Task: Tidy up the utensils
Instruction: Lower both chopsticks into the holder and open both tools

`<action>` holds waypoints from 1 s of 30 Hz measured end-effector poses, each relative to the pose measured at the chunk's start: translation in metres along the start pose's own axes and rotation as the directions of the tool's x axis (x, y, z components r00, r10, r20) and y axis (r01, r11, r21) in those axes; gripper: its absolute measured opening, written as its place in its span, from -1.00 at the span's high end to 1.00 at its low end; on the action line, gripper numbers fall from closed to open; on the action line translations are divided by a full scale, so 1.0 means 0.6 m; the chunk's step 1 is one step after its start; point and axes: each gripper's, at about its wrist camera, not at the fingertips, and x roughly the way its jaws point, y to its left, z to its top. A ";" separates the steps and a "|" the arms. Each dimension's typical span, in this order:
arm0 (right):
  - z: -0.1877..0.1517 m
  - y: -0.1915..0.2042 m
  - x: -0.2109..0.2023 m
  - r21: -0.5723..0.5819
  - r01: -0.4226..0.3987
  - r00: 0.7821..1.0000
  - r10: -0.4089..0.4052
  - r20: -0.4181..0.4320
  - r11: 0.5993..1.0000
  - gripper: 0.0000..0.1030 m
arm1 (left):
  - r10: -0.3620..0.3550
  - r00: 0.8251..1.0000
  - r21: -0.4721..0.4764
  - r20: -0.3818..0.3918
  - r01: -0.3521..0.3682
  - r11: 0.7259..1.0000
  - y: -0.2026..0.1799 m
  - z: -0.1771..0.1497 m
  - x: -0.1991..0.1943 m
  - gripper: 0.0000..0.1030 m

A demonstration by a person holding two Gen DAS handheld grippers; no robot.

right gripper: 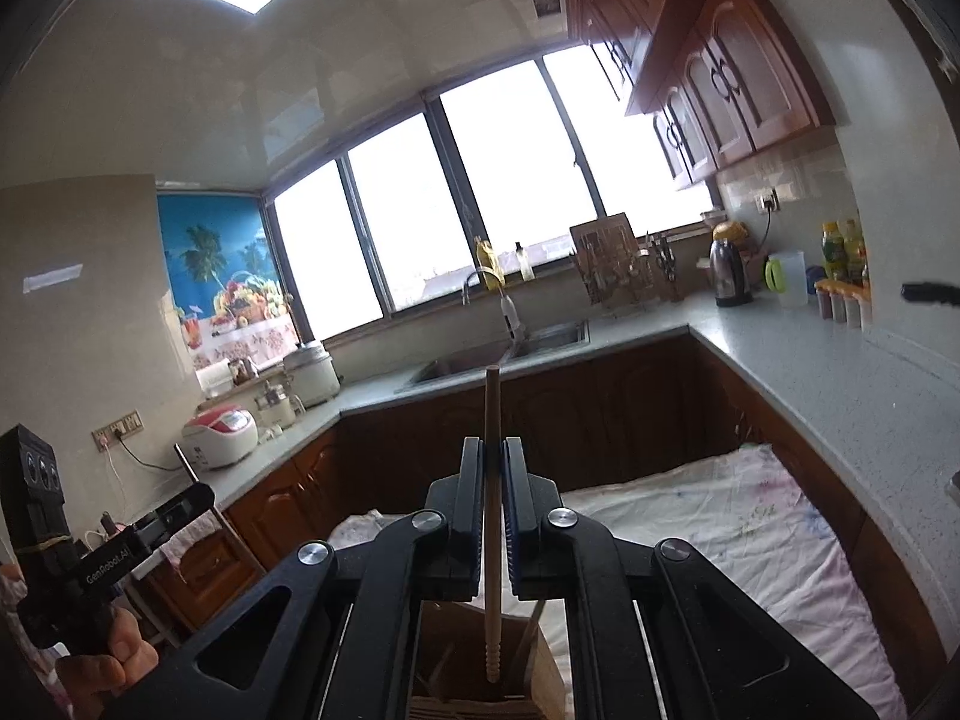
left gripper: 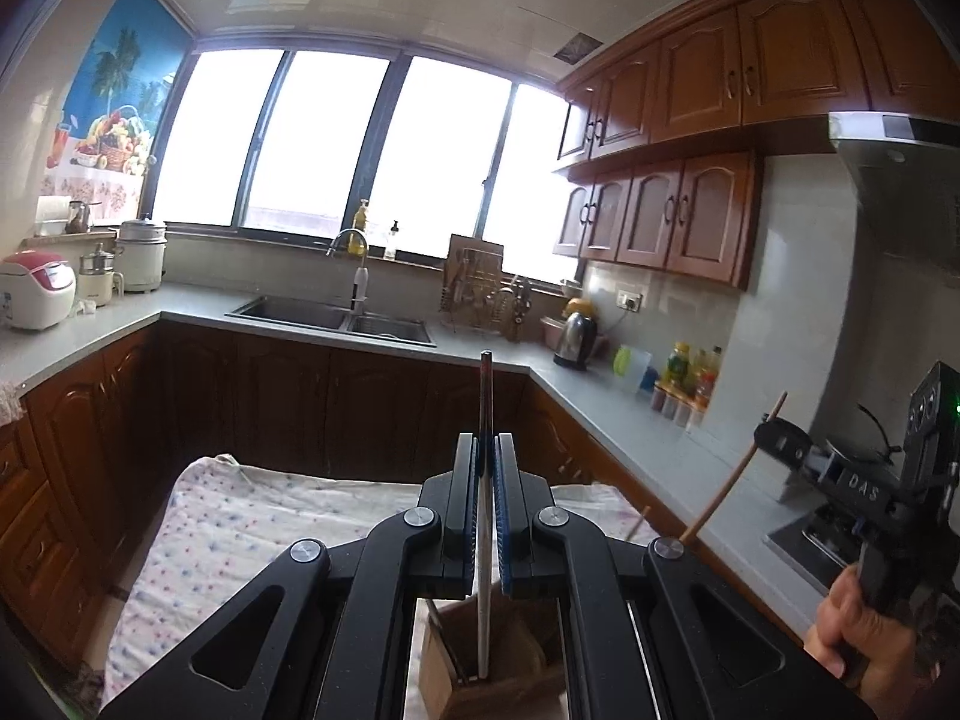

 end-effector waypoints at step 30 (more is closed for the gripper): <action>-0.116 -0.053 0.104 0.086 0.034 0.981 -0.016 -0.194 0.996 0.88 | 0.059 0.986 -0.058 -0.157 -0.069 0.996 0.034 -0.134 0.153 0.92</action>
